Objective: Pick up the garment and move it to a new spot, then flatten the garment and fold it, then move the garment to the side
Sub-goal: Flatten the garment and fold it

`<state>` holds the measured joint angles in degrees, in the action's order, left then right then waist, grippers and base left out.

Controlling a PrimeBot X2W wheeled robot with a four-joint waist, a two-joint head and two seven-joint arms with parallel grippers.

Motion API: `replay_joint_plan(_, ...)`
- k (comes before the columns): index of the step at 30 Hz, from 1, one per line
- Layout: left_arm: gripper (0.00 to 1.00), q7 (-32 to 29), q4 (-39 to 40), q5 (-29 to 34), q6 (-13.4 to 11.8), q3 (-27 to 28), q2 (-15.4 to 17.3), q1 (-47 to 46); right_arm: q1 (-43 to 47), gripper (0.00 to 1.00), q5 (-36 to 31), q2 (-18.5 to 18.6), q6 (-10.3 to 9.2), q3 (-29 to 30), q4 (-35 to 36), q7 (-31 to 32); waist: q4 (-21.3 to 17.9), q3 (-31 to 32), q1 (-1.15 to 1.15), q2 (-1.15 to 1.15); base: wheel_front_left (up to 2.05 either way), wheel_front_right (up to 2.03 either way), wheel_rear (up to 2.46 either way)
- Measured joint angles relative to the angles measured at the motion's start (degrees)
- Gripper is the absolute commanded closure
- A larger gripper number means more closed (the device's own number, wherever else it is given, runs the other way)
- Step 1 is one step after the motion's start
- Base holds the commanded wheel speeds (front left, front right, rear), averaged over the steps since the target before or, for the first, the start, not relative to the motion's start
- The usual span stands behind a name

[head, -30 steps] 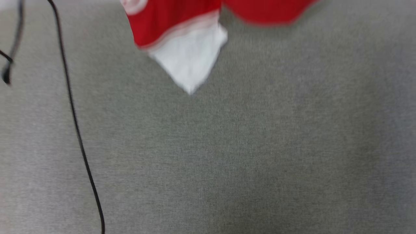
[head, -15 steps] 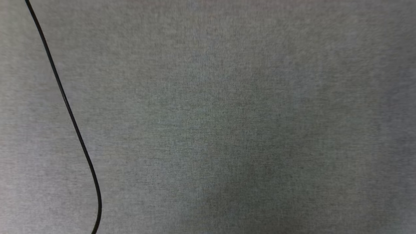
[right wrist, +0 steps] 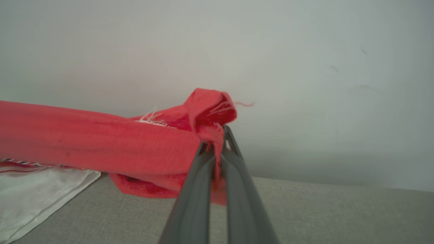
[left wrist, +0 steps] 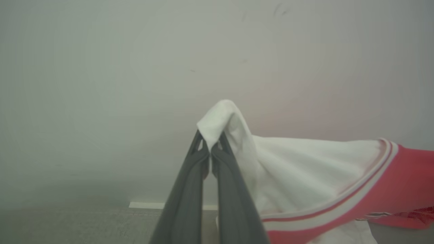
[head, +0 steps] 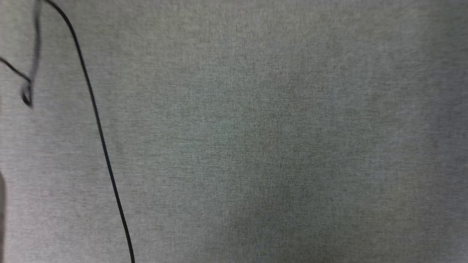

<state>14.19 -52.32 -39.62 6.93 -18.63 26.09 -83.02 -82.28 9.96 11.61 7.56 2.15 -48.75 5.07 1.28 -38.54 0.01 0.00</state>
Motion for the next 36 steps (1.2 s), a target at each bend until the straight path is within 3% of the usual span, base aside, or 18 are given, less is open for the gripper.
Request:
replay_joint_plan(7, 1.00, 0.6, 0.5, -2.9, 0.6, -0.1, -1.8, 16.1, 15.6, 1.00, 4.1, 0.8, 0.00, -2.4, 0.4, -1.6, 0.4, 7.2, -0.01, 0.00, 0.00, 0.00, 0.00)
replay_joint_plan(18, 1.00, 0.7, 10.3, -4.5, 0.5, 2.2, -3.5, 45.3, 45.7, 1.00, 8.9, 2.2, 0.10, -0.9, 14.7, 0.9, 1.3, 21.1, -0.03, 0.00, 0.00, 0.00, 0.00)
replay_joint_plan(26, 1.00, -0.6, 18.4, -7.0, -3.1, 3.3, -3.1, 64.1, 68.0, 1.00, 8.9, -1.3, 0.30, 5.5, 30.2, 6.4, 1.8, 30.2, -0.04, 0.01, 0.00, 0.00, 0.00)
replay_joint_plan(36, 1.00, -5.0, 34.6, -9.6, -12.1, 5.0, -1.2, 83.9, 88.9, 1.00, 7.0, -7.6, 0.38, 12.4, 47.4, 14.4, 3.1, 37.4, -0.03, 0.01, 0.00, 0.00, 0.00)
